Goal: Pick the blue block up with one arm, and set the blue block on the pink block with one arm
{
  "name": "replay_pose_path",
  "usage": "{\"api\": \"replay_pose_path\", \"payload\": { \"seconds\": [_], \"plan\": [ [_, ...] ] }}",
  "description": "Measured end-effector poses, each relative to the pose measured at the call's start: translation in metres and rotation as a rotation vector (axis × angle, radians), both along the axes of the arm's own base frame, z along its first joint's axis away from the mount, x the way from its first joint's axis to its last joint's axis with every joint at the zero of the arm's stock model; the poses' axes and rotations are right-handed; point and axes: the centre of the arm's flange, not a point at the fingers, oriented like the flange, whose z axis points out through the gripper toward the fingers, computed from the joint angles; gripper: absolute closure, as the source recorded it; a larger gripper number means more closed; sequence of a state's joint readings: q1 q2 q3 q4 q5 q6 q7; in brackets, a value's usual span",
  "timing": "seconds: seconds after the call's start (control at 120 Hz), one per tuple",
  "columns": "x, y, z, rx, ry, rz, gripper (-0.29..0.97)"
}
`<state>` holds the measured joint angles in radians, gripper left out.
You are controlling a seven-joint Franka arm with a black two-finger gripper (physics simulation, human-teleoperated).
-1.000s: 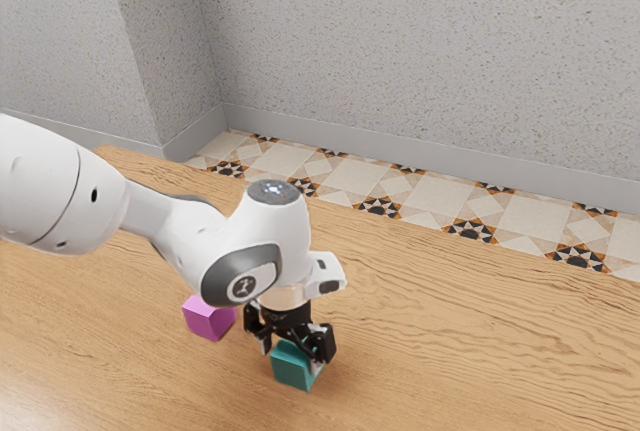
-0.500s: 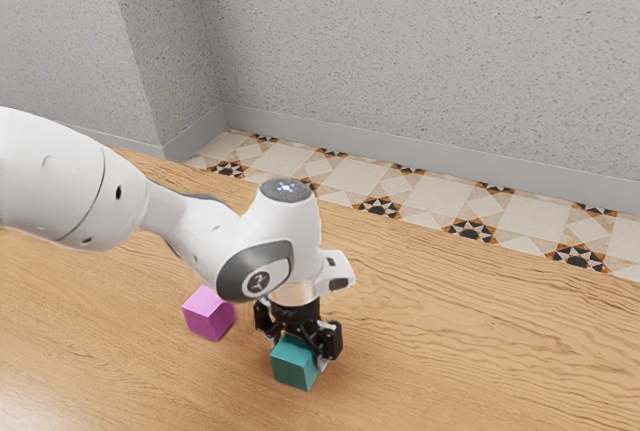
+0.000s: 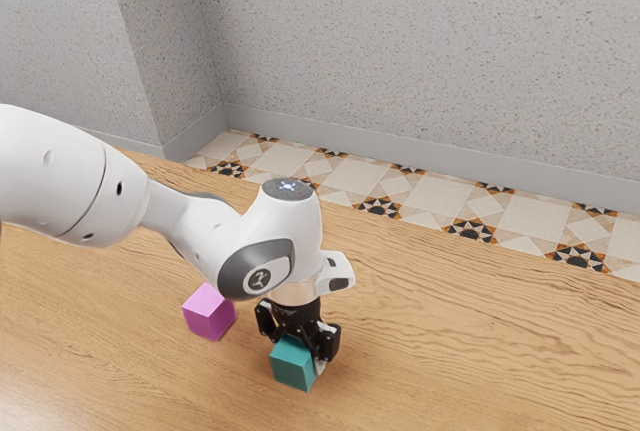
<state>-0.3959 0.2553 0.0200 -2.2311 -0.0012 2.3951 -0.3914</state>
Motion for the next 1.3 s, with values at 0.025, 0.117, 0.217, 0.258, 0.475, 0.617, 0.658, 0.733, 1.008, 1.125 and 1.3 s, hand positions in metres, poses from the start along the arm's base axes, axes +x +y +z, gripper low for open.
{"api": "replay_pose_path", "payload": {
  "seconds": [0.025,0.117,0.217,0.258,0.475,0.617,0.658,0.733,1.008,1.125,1.3],
  "plan": [
    [0.0,0.0,0.0,0.001,0.001,0.0,0.22],
    [0.0,0.0,0.003,0.002,0.001,-0.001,0.22],
    [0.0,0.001,0.01,0.0,-0.003,-0.001,0.25],
    [0.0,0.001,0.013,0.0,-0.007,-0.001,0.26],
    [0.002,0.015,0.048,-0.005,-0.033,0.012,0.27],
    [0.004,0.04,0.063,-0.002,-0.03,0.035,0.27],
    [0.005,0.045,0.066,-0.002,-0.029,0.034,0.27],
    [0.005,0.053,0.073,-0.005,-0.032,0.03,0.27],
    [0.012,0.106,0.095,-0.016,-0.038,0.043,0.27],
    [0.016,0.143,0.095,-0.02,-0.029,0.072,0.27],
    [0.018,0.189,0.094,-0.031,-0.019,0.104,0.27]
  ]
}}
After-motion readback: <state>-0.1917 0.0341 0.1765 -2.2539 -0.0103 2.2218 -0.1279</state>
